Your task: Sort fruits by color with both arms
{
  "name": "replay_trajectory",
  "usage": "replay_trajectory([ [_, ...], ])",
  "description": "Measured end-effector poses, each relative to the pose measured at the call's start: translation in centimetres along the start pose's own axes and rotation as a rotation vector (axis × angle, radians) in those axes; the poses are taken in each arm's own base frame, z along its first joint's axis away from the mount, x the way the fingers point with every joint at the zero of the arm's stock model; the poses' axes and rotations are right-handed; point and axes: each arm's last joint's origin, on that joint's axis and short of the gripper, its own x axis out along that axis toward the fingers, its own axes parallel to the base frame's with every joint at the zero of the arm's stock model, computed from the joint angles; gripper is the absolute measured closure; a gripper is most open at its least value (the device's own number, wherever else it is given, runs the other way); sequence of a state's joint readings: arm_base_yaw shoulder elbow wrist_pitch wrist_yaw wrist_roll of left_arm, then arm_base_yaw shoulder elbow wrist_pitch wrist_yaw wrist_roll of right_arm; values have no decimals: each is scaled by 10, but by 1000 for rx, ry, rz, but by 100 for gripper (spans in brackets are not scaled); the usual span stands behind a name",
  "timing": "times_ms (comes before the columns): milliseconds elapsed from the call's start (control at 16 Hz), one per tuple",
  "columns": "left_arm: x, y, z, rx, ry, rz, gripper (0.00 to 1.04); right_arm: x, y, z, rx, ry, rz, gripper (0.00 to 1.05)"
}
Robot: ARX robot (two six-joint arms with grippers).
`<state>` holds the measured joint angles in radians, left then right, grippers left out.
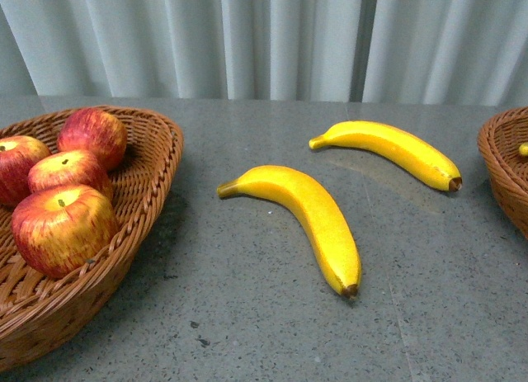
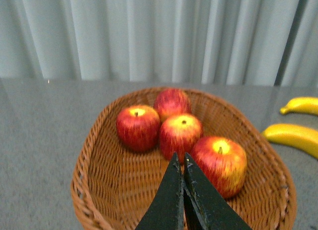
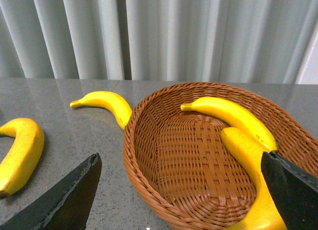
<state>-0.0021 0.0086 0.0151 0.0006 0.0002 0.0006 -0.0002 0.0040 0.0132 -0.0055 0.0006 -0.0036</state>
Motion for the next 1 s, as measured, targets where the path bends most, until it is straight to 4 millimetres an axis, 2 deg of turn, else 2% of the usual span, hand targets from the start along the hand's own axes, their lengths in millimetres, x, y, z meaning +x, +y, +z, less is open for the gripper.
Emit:
replay_trajectory([
  [312, 0, 0, 0, 0, 5, 1, 101, 0, 0, 0, 0, -1, 0, 7],
  [561, 0, 0, -1, -1, 6, 0, 50, 0, 0, 0, 0, -1, 0, 7],
  [811, 0, 0, -1, 0, 6, 1, 5, 0, 0, 0, 0, 0, 0, 7],
  [998, 0, 0, -1, 0, 6, 0, 7, 0, 0, 0, 0, -1, 0, 7],
])
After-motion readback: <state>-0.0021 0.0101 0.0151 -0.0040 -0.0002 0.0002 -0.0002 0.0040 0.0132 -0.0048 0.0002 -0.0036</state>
